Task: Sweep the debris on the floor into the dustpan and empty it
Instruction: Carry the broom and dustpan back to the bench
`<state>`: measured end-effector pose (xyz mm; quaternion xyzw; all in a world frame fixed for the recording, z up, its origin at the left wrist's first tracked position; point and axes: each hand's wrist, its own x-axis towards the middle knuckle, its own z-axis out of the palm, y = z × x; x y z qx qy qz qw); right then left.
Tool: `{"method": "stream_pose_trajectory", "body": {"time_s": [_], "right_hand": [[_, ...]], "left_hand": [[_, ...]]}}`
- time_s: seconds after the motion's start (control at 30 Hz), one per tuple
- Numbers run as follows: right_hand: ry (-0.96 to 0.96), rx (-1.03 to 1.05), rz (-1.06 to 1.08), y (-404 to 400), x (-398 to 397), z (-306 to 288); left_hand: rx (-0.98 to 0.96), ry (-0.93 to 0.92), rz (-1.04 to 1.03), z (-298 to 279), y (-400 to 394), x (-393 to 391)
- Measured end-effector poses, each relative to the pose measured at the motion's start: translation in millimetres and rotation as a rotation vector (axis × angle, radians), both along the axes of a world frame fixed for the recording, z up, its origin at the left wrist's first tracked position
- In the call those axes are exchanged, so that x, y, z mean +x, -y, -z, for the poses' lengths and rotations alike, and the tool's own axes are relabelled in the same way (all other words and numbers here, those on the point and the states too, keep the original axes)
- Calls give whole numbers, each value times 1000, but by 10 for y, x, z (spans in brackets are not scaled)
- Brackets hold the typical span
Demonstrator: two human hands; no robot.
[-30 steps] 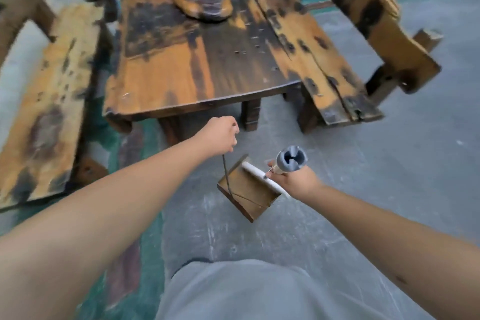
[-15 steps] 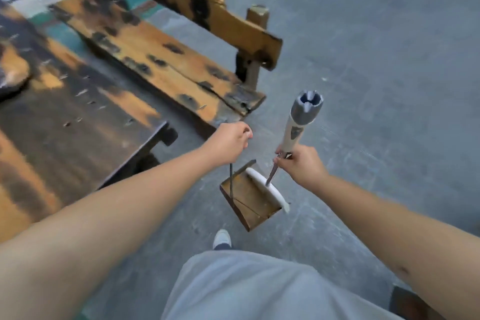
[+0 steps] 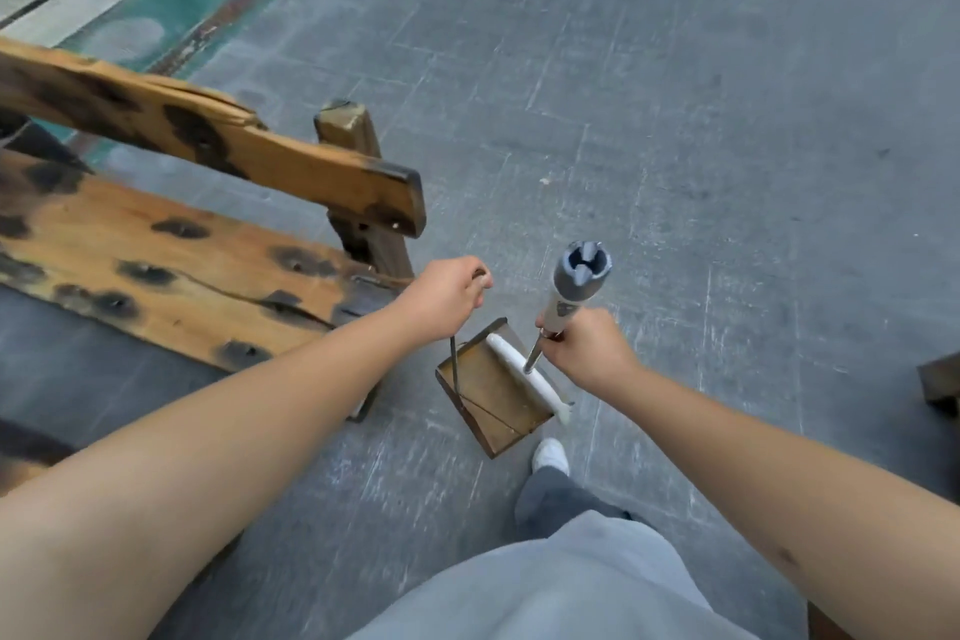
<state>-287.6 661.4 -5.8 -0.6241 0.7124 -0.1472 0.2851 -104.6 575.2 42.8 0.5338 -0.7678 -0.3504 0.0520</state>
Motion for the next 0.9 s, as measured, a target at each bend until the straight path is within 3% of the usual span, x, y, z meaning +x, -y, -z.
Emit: {"method": "stream_pose_trajectory", "body": {"time_s": [0.33, 0.53, 0.73, 0.9], "right_hand": [[-64, 20, -101, 2386, -882, -205], [-79, 40, -233, 3899, -944, -132], [61, 66, -146, 5377, -814, -230], [34, 38, -336, 6485, -593, -344]], "left_hand": [[-10, -55, -106, -77, 2111, -724], [48, -148, -179, 162, 3567, -843], [131, -181, -206, 220, 4969, -774], [236, -188, -327, 232, 5885, -459]]}}
